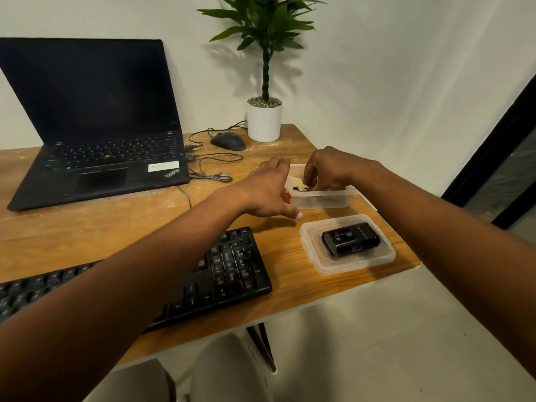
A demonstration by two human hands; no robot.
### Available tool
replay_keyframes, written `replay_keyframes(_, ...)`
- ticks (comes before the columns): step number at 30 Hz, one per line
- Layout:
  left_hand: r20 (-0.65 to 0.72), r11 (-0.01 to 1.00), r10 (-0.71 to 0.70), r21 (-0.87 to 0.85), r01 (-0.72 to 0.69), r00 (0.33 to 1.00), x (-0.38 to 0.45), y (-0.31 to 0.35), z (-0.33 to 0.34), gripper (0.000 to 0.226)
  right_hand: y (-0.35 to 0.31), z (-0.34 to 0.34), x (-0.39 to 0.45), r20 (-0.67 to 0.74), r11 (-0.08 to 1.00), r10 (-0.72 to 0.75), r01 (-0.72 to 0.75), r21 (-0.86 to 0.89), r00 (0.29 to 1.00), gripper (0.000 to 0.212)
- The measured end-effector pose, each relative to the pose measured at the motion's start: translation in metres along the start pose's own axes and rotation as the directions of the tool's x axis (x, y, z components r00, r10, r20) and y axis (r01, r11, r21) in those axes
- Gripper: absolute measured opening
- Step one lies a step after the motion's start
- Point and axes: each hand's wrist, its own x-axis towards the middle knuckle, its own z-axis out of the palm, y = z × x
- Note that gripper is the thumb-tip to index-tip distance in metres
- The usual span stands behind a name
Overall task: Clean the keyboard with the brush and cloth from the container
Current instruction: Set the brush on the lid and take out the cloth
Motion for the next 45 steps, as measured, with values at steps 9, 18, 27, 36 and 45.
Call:
replay_keyframes(9, 0.007, 1.0, -0.014, 0.0, 0.014, 1.0, 0.001, -0.006, 0.001, 0.125, -0.001, 0.005, 0.003, -0.065, 0.996, -0.047, 0.042, -0.08, 0.997, 0.026)
replay_keyframes(18, -0.007, 0.999, -0.025, -0.03, 0.025, 1.0, -0.003, -0.009, -0.001, 0.125, 0.002, 0.007, -0.002, -0.195, 1.0, -0.013, 0.017, 0.019, 0.981, 0.032)
replay_keyframes(27, -0.13, 0.991, -0.069, -0.119, 0.053, 0.989, -0.023, -0.013, -0.025, 0.124, -0.001, -0.038, -0.034, -0.305, 0.877, 0.086, 0.073, 0.474, 0.949, 0.005)
replay_keyframes(36, -0.394, 0.728, -0.336, -0.684, -0.03, 0.855, -0.073, -0.007, -0.054, 0.032, -0.074, -0.05, -0.088, -0.264, 0.548, 0.07, 0.184, 0.816, 0.962, 0.007)
replay_keyframes(45, -0.102, 0.284, -0.47, -0.958, 0.04, 0.877, -0.163, -0.01, -0.067, 0.042, -0.162, -0.009, -0.131, -0.336, 0.547, 0.019, 0.271, 0.792, 0.942, 0.014)
